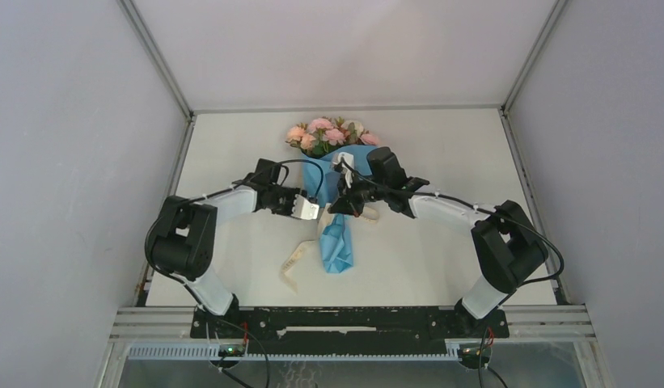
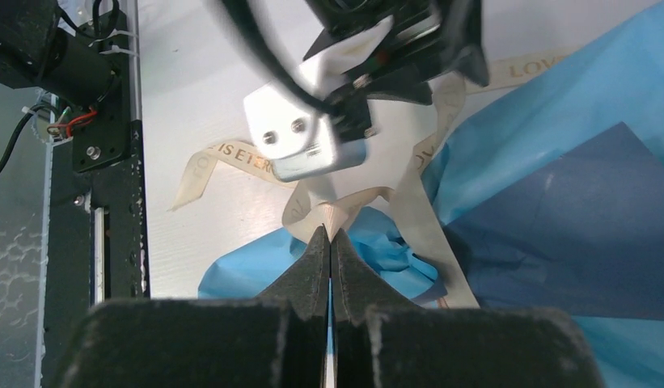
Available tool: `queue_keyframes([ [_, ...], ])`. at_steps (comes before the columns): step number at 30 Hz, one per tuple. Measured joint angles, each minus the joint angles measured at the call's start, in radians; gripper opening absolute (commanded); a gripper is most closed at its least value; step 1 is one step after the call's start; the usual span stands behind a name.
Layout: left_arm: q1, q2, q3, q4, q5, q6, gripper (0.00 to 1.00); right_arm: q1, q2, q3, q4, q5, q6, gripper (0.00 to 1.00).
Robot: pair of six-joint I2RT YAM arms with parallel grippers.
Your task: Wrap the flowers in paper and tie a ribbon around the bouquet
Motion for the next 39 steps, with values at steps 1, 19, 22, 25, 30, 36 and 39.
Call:
queue_keyframes([
  [1,-0.004,0.006,0.0,-0.006,0.0,0.009,0.08,-0.006,0.0,0.0,0.0,0.0,0.0,0.0],
  [19,-0.179,-0.463,0.084,-0.678,0.071,0.002,0.0,-0.027,0.068,0.136,-0.026,0.106,0.162,0.0],
  [22,-0.283,-0.531,0.119,-0.751,0.144,-0.142,0.0,-0.032,0.069,0.142,-0.027,0.125,0.212,0.0],
  [25,-0.345,-0.564,0.129,-0.709,0.21,-0.364,0.0,-0.034,0.069,0.142,-0.034,0.145,0.259,0.0],
  [30,-0.512,-0.544,0.125,-0.438,0.254,-0.718,0.0,-0.045,0.069,0.142,-0.045,0.151,0.307,0.0],
  [36,-0.64,-0.423,0.114,0.12,0.3,-1.163,0.0,-0.067,0.069,0.148,-0.07,0.116,0.33,0.0],
  [39,-0.676,-0.36,0.102,0.329,0.293,-1.287,0.0,-0.071,0.069,0.161,-0.086,0.104,0.328,0.0],
])
